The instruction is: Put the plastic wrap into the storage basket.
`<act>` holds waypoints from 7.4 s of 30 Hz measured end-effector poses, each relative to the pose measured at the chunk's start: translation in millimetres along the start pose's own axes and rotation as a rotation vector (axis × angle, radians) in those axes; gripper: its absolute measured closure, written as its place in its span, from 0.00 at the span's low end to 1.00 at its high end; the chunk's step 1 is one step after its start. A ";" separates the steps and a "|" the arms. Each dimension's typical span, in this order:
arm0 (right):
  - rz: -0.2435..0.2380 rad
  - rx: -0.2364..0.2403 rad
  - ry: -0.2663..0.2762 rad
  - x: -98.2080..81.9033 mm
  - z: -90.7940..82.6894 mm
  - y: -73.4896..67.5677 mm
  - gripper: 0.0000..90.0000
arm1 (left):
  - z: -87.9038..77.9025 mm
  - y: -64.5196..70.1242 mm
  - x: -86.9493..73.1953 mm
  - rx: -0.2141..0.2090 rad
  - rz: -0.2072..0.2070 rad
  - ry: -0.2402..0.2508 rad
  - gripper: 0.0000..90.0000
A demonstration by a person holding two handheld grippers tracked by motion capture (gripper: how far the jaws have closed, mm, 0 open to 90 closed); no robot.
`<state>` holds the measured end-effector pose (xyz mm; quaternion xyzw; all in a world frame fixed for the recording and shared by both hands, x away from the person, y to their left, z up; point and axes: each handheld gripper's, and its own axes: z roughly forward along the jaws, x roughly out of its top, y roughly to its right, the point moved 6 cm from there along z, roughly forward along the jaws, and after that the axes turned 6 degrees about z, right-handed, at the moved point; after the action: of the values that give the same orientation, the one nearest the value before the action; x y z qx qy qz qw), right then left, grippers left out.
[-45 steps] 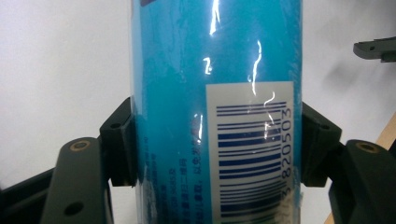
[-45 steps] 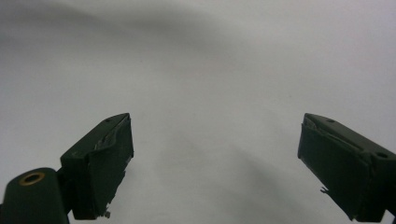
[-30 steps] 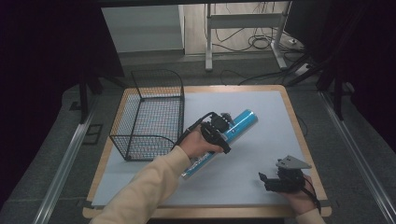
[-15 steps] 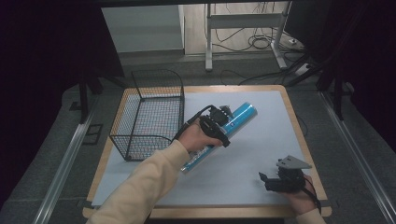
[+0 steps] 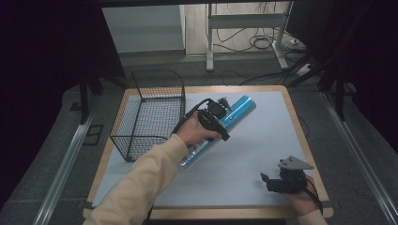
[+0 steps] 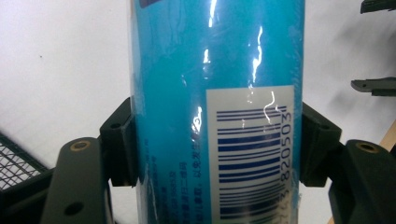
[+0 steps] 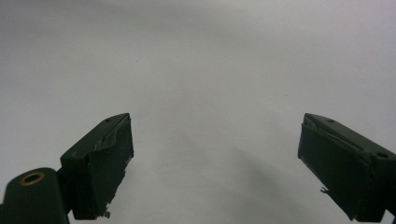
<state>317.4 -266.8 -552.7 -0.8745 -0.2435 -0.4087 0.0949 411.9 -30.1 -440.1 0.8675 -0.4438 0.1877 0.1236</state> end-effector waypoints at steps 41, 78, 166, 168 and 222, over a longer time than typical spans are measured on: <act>0.006 -0.005 -0.007 -1.0 3.0 4.8 0.12 | -32.7 -50.0 39.1 0.055 -0.012 0.023 0.35; 0.007 -0.014 -0.018 -2.7 5.2 5.0 0.12 | -62.0 -118.1 15.6 0.131 -0.126 0.035 0.35; 0.007 -0.016 -0.011 -2.1 2.8 6.6 0.12 | 15.3 -215.0 -80.8 0.346 -0.309 -0.178 0.35; 0.007 -0.016 -0.011 -2.0 2.6 6.5 0.12 | 15.3 -215.0 -80.9 0.345 -0.306 -0.177 0.35; -0.005 -0.009 0.023 2.2 -2.7 -3.4 0.12 | -2.6 34.6 -140.1 0.075 0.048 0.275 0.17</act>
<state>315.1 -264.2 -549.5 -0.8696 -0.2429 -0.4198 0.0927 308.0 52.3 -497.2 0.8266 -0.4361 0.3243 0.1461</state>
